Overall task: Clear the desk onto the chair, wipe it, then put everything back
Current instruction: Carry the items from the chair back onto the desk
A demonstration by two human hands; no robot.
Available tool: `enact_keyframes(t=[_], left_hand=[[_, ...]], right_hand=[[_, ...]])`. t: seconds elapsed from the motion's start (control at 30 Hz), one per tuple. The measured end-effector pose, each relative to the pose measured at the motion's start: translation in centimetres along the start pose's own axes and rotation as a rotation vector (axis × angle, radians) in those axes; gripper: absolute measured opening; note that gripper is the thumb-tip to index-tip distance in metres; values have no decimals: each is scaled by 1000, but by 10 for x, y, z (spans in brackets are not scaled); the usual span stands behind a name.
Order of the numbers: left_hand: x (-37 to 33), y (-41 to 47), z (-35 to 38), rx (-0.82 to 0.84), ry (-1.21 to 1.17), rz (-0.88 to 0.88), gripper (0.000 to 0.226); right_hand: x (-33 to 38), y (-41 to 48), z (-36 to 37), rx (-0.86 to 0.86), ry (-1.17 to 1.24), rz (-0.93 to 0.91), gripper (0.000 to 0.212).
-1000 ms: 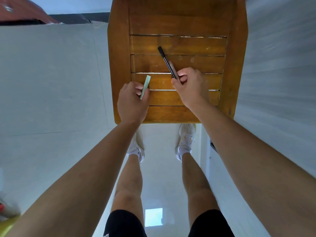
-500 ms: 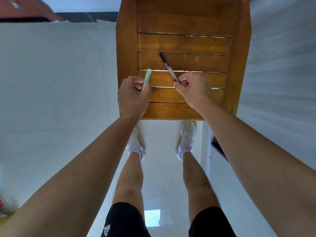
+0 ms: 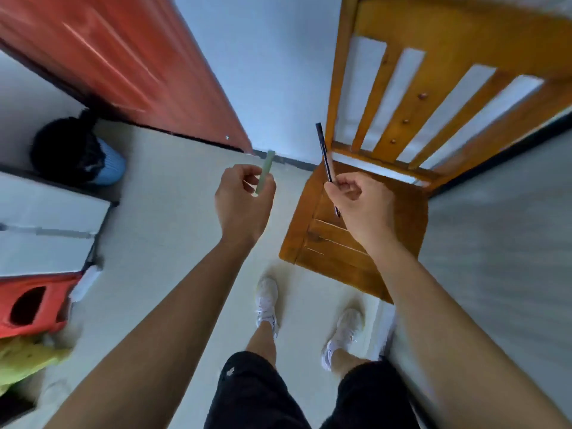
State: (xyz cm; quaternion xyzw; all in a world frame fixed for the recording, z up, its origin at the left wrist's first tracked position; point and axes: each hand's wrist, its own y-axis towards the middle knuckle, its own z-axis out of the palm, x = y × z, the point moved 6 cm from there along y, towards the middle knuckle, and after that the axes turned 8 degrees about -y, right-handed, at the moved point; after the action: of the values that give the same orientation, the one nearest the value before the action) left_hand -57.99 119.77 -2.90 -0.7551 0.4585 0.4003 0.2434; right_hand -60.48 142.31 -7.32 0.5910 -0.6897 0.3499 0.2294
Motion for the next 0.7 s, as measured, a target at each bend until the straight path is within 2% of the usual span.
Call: enact_keyframes(t=[0.17, 0.33, 0.4, 0.5, 0.6, 0.7], left_hand=[[-67, -30, -131, -269, -59, 67, 14], [-81, -58, -265, -489, -60, 56, 13], [-74, -76, -331, -592, -82, 63, 12], [-51, -105, -428, -727, -68, 80, 24], [-5, -142, -523, -837, -44, 43, 11], [45, -185, -620, -960, 11, 18, 8]], right_hand=[[132, -18, -28, 57, 97, -289, 17], [247, -69, -12, 142, 113, -470, 15], [298, -102, 9, 176, 116, -555, 17], [371, -156, 59, 222, 149, -666, 15], [439, -219, 127, 297, 181, -787, 13], [505, -286, 200, 375, 203, -865, 16]])
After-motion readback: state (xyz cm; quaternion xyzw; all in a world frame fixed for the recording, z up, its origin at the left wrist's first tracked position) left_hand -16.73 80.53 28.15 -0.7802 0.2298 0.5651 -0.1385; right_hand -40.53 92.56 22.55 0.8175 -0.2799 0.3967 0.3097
